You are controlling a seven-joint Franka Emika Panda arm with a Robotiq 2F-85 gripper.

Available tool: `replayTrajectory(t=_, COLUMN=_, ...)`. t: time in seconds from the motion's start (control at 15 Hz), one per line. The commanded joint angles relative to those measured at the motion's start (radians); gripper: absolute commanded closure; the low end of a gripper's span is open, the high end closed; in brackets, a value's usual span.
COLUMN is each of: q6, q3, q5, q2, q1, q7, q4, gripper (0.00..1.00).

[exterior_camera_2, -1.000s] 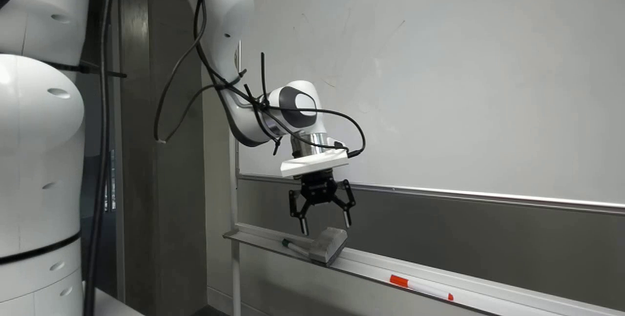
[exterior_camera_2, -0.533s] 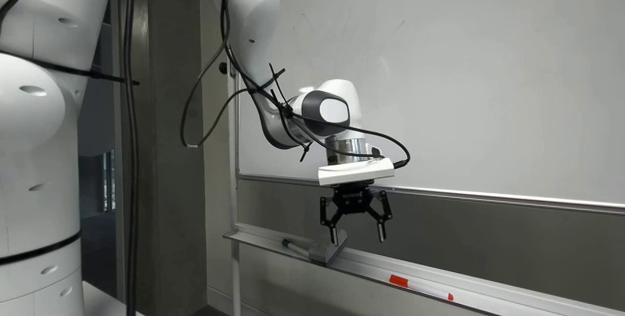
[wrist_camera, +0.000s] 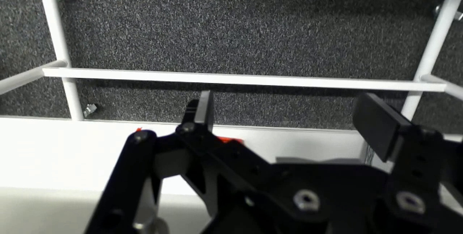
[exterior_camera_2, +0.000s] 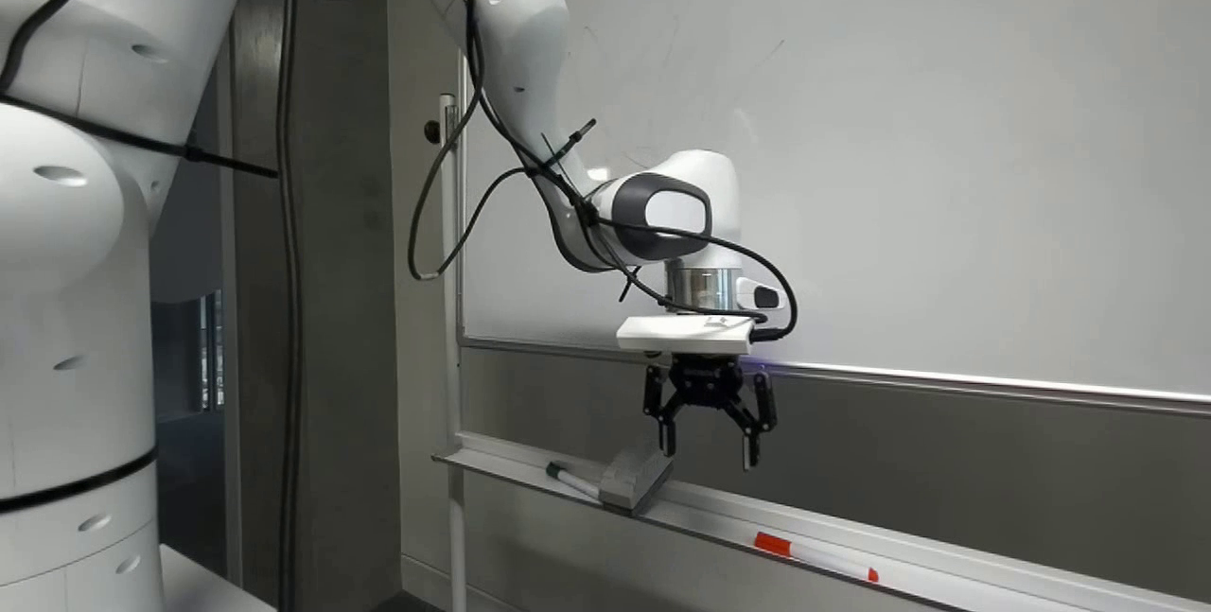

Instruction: Move the orange marker slightly to the left

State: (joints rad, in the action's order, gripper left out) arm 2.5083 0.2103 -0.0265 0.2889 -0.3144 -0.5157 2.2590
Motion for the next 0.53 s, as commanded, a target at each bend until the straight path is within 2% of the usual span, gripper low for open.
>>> replayTrajectory(t=0.0, q6=-0.056, q3=-0.021, q5=-0.106, q2=0.061, q1=-0.04, q7=0.089, q4=-0.095, gripper=0.0)
replayTrajectory(t=0.47, q6=-0.033, q3=-0.022, q5=-0.293, q2=0.118, q1=-0.077, q7=0.275, q4=-0.179, gripper=0.0)
